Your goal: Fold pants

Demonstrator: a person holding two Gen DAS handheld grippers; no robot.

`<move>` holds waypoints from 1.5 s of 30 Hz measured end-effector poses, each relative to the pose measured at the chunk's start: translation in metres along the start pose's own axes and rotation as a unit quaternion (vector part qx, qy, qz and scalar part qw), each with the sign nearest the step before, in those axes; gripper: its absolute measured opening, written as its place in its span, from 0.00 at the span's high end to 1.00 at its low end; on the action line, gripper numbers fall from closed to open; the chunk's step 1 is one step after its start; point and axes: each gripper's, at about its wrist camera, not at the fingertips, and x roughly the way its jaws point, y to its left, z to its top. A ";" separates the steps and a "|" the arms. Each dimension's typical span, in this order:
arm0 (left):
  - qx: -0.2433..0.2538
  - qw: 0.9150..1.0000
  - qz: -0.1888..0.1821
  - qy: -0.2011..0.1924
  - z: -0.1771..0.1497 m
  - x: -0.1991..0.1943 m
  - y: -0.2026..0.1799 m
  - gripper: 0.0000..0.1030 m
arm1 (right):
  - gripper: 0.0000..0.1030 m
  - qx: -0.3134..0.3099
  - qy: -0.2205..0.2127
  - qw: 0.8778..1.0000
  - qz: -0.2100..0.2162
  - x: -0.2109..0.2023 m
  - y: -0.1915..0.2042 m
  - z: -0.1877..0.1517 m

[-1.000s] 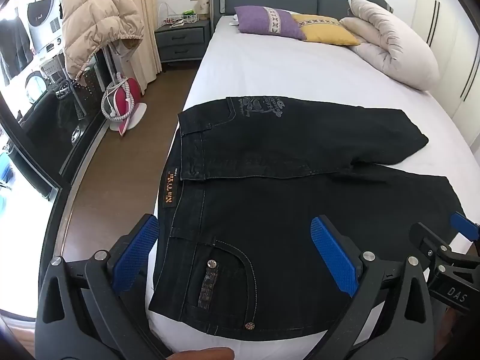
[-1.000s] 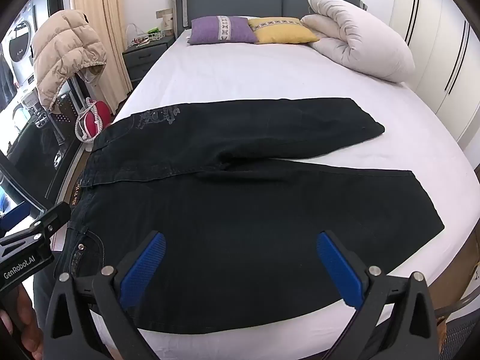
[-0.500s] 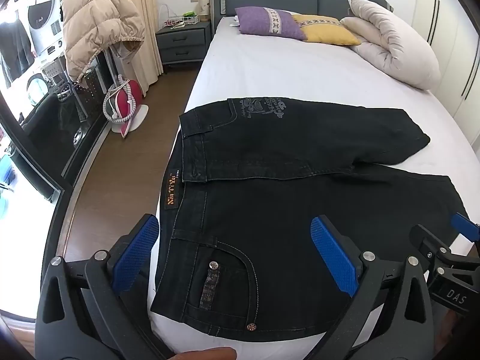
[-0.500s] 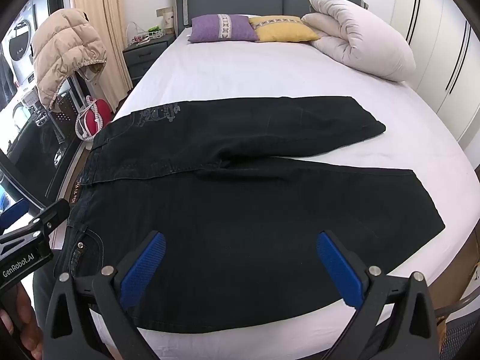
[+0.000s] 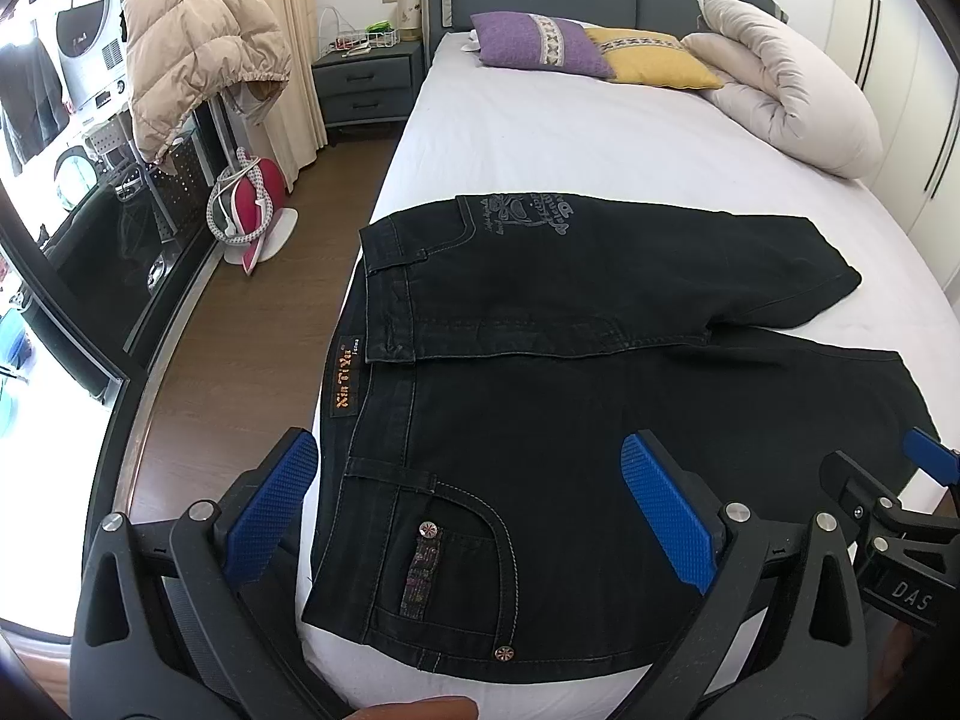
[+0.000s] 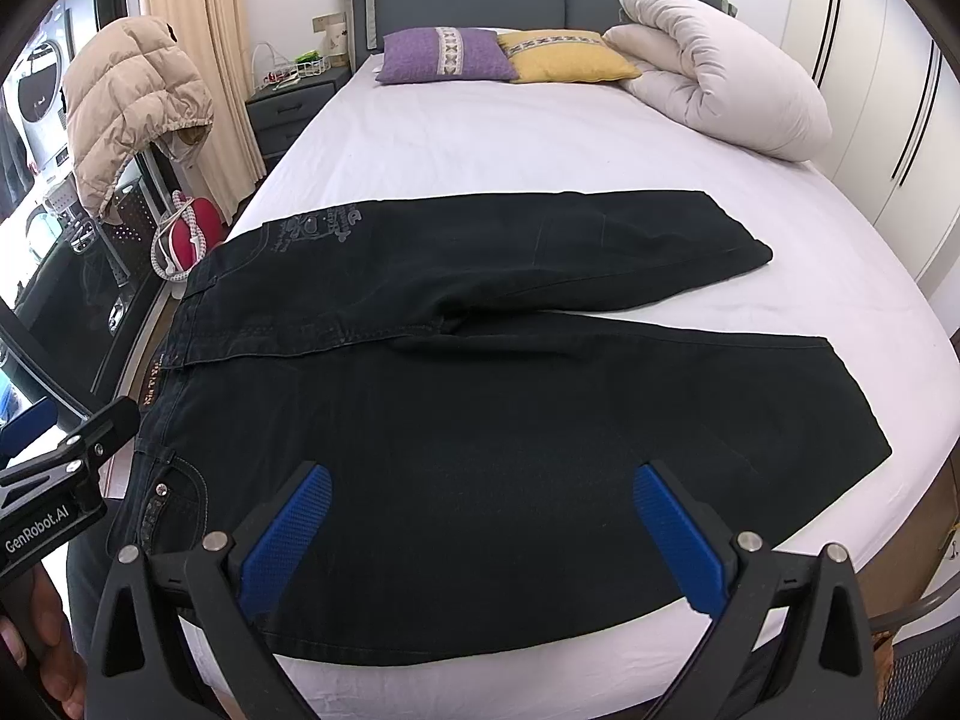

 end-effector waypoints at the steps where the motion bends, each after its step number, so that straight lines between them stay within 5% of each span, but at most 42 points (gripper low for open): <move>1: 0.000 1.000 0.000 0.000 0.000 0.000 0.000 0.00 | 0.00 0.000 0.000 1.000 0.000 0.000 0.000 0.000; 45: 0.000 1.000 0.001 0.002 0.001 0.001 0.000 0.00 | 0.00 0.002 0.003 1.000 0.003 0.002 -0.002 -0.001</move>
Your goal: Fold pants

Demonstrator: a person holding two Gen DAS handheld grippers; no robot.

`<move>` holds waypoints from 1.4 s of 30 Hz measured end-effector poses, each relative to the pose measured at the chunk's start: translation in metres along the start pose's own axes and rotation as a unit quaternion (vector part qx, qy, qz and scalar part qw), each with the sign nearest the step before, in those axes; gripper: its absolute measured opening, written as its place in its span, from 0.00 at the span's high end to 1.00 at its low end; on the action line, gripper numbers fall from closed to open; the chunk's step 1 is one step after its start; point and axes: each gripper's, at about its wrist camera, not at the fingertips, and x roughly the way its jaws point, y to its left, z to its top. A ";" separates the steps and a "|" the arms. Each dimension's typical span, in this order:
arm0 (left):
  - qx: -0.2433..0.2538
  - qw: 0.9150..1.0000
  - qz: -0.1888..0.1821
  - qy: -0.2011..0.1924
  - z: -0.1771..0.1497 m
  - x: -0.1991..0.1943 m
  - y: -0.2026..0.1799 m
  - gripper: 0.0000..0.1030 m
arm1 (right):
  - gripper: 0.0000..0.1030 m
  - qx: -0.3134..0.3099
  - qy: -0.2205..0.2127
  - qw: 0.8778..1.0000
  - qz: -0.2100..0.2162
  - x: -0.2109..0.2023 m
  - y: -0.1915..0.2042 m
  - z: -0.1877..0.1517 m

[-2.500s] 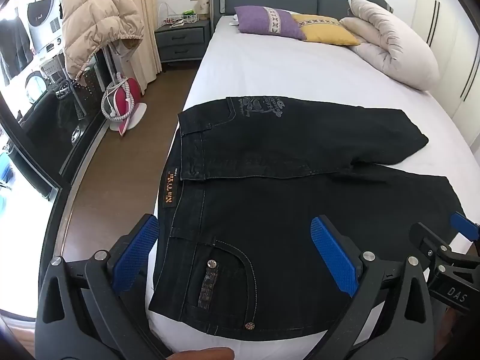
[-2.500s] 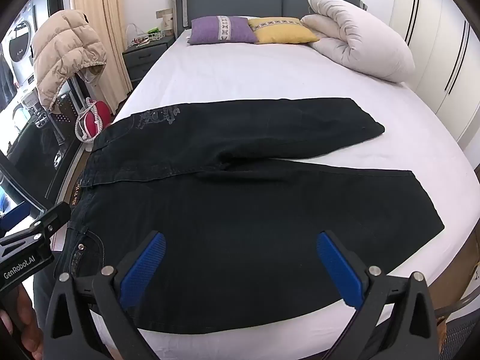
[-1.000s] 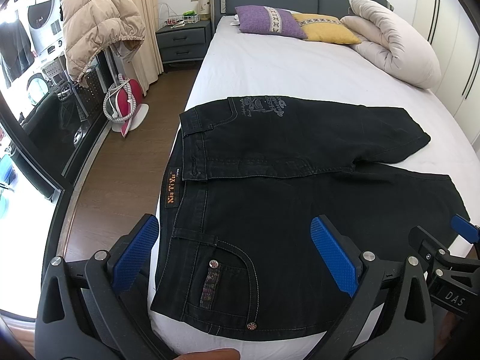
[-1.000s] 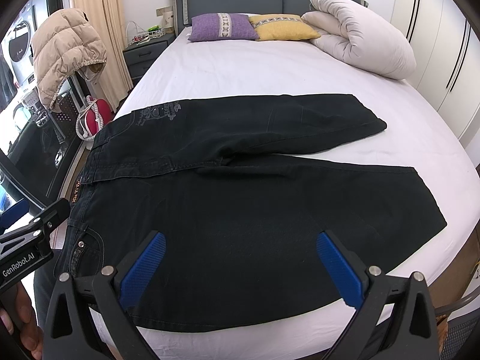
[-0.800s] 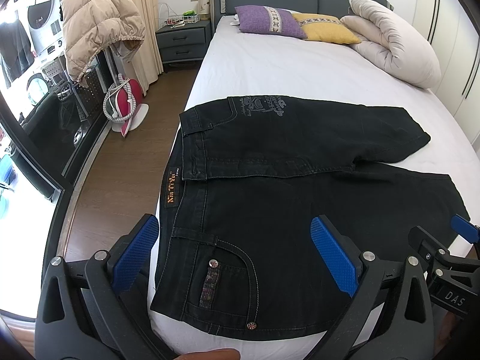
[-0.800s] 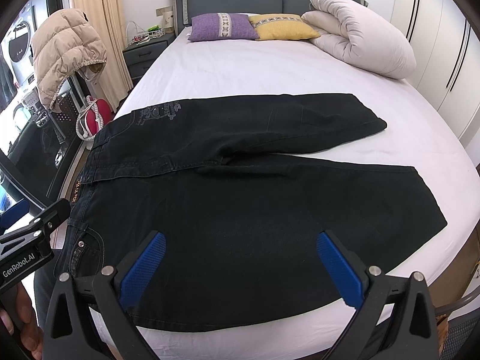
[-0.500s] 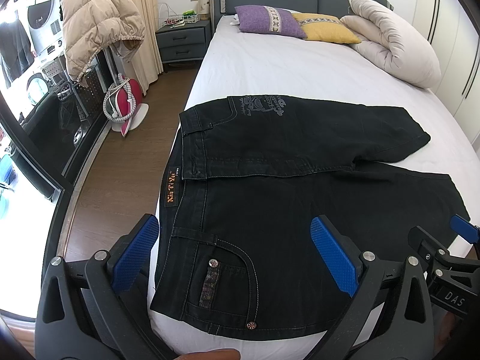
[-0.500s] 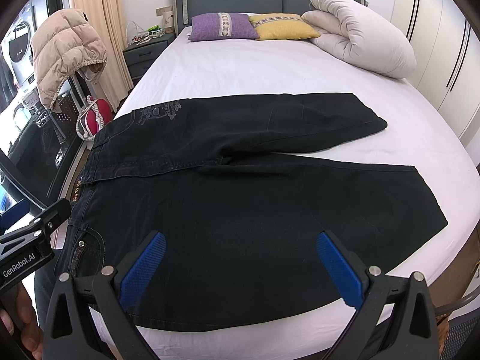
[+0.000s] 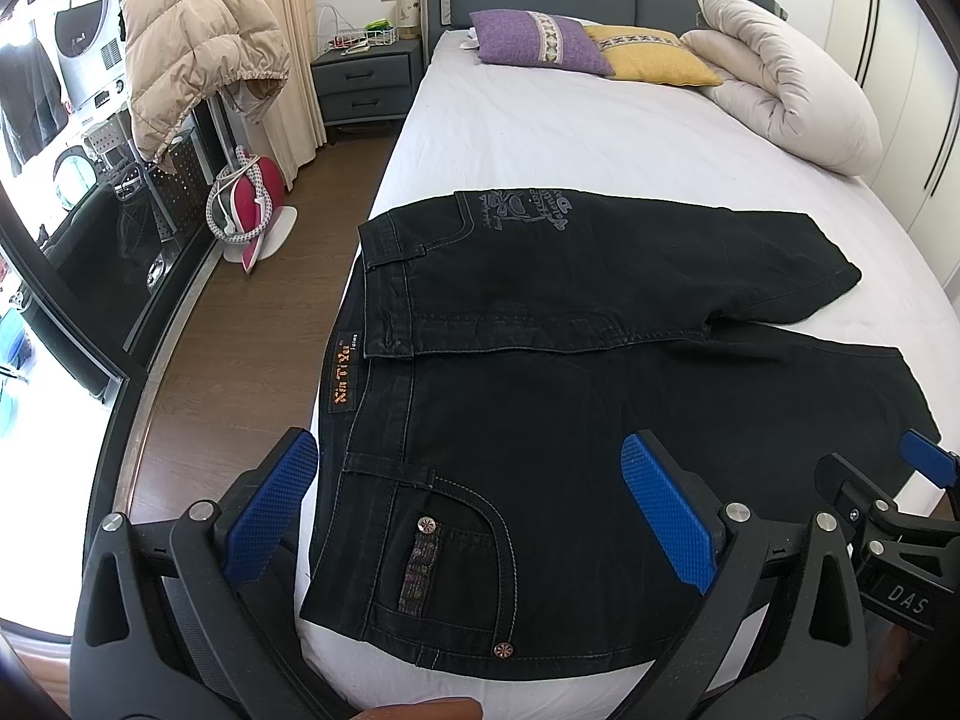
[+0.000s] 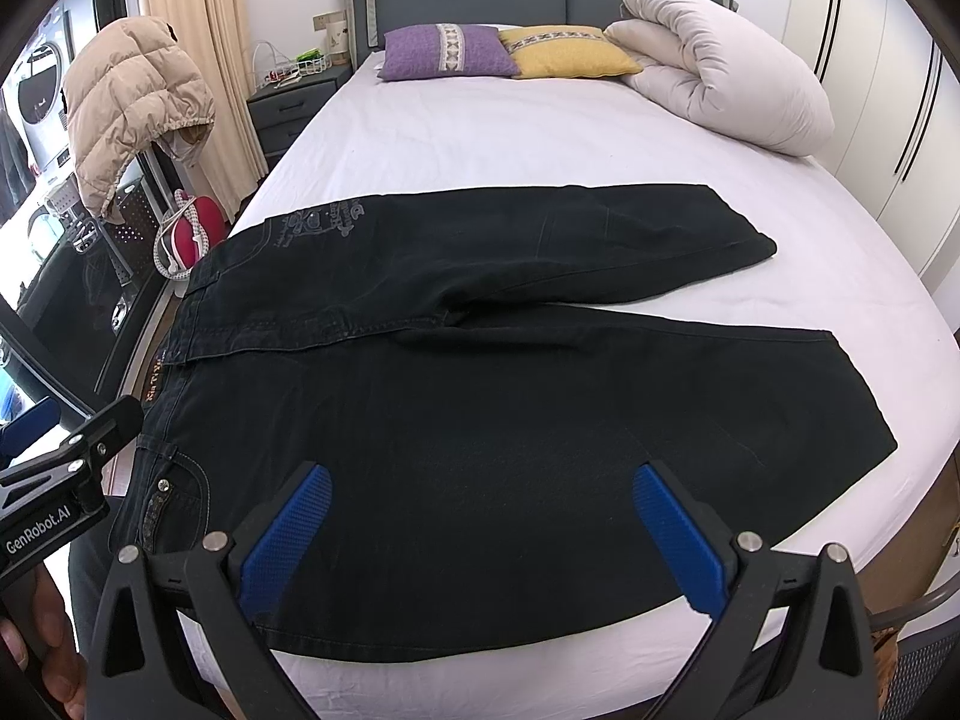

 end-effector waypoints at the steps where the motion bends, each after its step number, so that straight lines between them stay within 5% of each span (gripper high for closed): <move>1: 0.000 1.000 0.000 0.000 0.000 0.000 0.000 0.00 | 0.00 0.000 0.000 1.000 0.000 0.000 0.000 0.000; 16: 0.013 1.000 0.022 -0.006 -0.008 0.004 -0.001 0.00 | 0.00 0.000 0.001 1.000 0.002 0.000 0.000 -0.001; 26: 0.018 0.997 -0.045 -0.051 0.016 0.012 0.021 0.00 | 0.00 -0.006 -0.005 0.998 0.057 0.004 -0.002 0.007; 33: 0.103 0.990 -0.026 -0.090 0.060 0.034 0.021 0.00 | 0.00 -0.063 -0.059 0.991 0.102 0.003 -0.014 0.042; 35: 0.095 0.993 -0.006 -0.076 0.083 0.050 0.028 0.00 | 0.00 -0.088 -0.064 0.988 0.108 0.009 -0.021 0.056; 37: 0.077 0.996 -0.026 -0.045 0.115 0.079 0.040 0.00 | 0.02 -0.117 -0.065 0.984 0.113 0.017 -0.025 0.068; 42: 0.126 0.988 -0.085 0.000 0.182 0.154 0.048 0.00 | 0.34 -0.189 -0.031 0.968 0.164 0.048 -0.036 0.100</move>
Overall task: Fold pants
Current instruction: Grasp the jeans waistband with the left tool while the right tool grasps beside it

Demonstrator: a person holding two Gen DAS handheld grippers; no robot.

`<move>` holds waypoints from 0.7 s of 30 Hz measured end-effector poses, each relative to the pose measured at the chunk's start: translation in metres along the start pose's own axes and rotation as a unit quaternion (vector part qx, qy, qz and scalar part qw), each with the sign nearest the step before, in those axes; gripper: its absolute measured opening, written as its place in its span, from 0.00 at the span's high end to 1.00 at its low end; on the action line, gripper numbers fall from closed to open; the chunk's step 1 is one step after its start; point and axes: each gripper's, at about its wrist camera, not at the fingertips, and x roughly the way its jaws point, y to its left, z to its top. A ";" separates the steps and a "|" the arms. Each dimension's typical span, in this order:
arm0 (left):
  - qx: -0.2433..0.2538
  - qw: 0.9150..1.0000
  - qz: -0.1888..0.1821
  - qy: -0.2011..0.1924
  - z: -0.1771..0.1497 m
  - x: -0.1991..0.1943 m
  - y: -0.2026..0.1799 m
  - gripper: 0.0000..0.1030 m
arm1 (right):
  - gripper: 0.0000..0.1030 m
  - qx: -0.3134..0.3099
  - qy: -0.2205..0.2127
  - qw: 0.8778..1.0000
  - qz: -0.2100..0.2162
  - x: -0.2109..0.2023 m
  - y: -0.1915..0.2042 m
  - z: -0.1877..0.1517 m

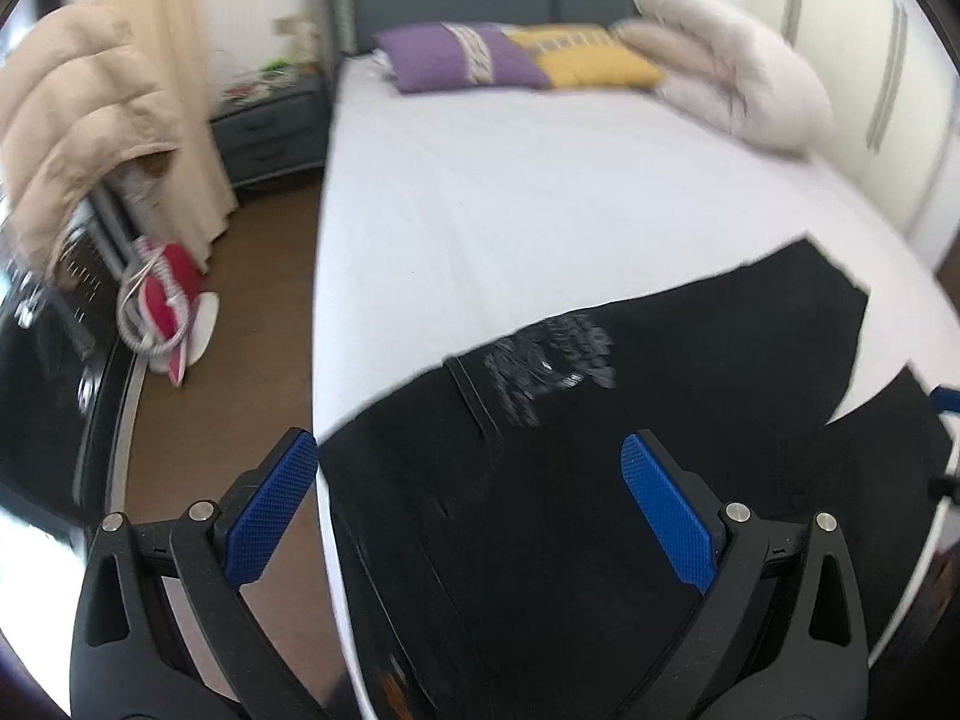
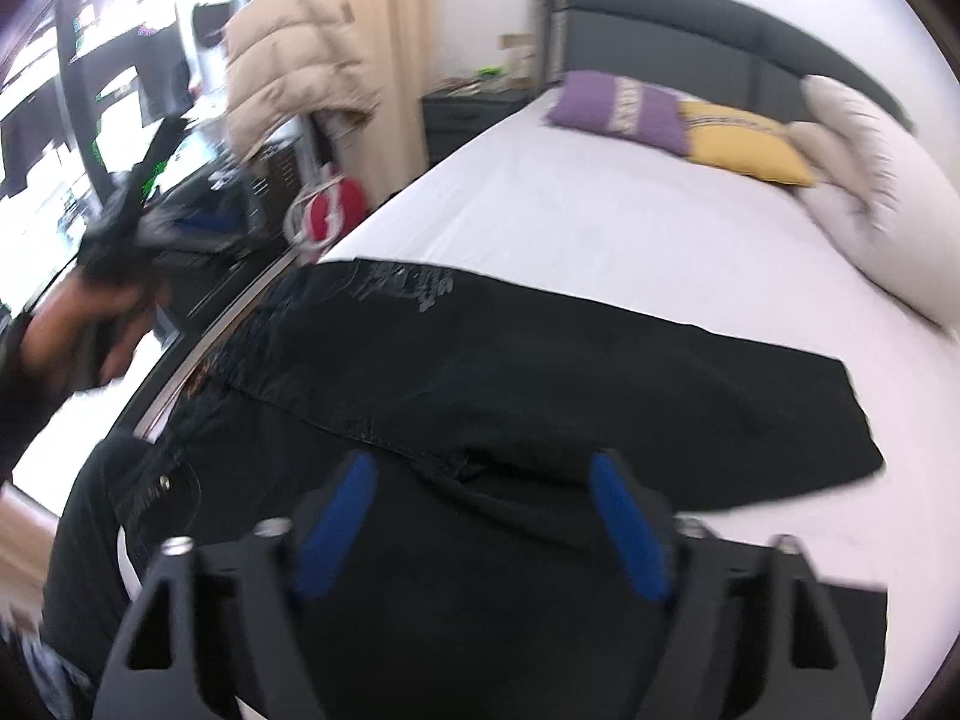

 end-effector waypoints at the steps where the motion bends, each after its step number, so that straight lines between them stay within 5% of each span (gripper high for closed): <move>1: 0.015 1.000 -0.018 0.018 0.009 0.019 0.004 0.00 | 0.34 -0.006 0.007 1.000 0.005 0.006 -0.007 0.003; 11: 0.065 0.979 -0.124 0.146 0.043 0.143 0.039 0.07 | 0.38 -0.041 0.037 0.997 0.057 0.059 -0.042 0.019; 15: 0.081 0.972 -0.135 0.174 0.043 0.165 0.042 0.22 | 0.42 -0.058 0.053 0.995 0.068 0.076 -0.043 0.024; 19: 0.056 0.973 -0.140 0.173 0.051 0.171 0.060 0.61 | 0.45 -0.067 0.059 0.993 0.071 0.086 -0.043 0.031; 21: 0.053 0.972 -0.146 0.177 0.053 0.171 0.064 0.70 | 0.46 -0.067 0.059 0.993 0.072 0.088 -0.042 0.035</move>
